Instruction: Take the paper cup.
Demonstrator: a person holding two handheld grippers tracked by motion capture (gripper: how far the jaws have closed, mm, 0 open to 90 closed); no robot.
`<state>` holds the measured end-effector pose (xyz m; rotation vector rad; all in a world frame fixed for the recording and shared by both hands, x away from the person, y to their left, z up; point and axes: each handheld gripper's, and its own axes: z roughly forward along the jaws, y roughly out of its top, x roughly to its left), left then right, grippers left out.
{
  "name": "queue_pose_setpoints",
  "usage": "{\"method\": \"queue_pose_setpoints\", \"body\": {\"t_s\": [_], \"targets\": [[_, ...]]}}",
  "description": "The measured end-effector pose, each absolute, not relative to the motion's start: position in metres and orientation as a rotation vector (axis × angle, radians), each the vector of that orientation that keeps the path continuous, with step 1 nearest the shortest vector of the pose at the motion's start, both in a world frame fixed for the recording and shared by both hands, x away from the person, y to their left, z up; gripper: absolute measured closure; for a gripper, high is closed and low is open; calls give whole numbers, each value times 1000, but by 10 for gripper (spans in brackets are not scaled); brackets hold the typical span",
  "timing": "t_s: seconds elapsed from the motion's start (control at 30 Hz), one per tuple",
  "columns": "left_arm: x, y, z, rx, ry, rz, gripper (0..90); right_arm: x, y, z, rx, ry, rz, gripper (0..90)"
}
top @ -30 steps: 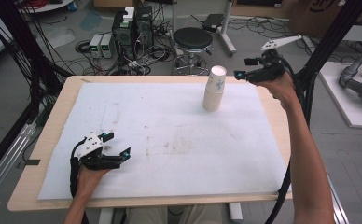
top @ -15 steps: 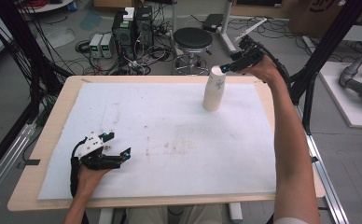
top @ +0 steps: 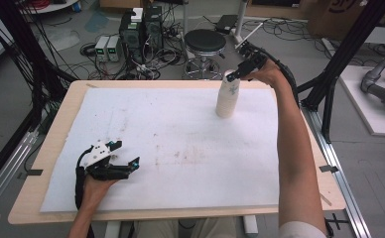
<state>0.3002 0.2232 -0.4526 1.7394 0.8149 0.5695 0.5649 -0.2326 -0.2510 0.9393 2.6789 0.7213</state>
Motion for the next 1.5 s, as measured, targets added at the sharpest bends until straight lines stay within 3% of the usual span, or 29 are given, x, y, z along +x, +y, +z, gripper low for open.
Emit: {"method": "queue_pose_setpoints", "body": {"t_s": [0.4,0.63,1.1,1.5], "targets": [[301,223,-453,1741,821,567,83,571,-230,-260,949,2700,674,187],[301,223,-453,1739,822,568,83,572,-231,-261,954,2702,676,366],[301,222,-453,1740,825,570,83,570,-231,-258,945,2697,676,382],[301,221,-453,1742,825,574,83,550,-244,-203,912,2609,820,384]]}}
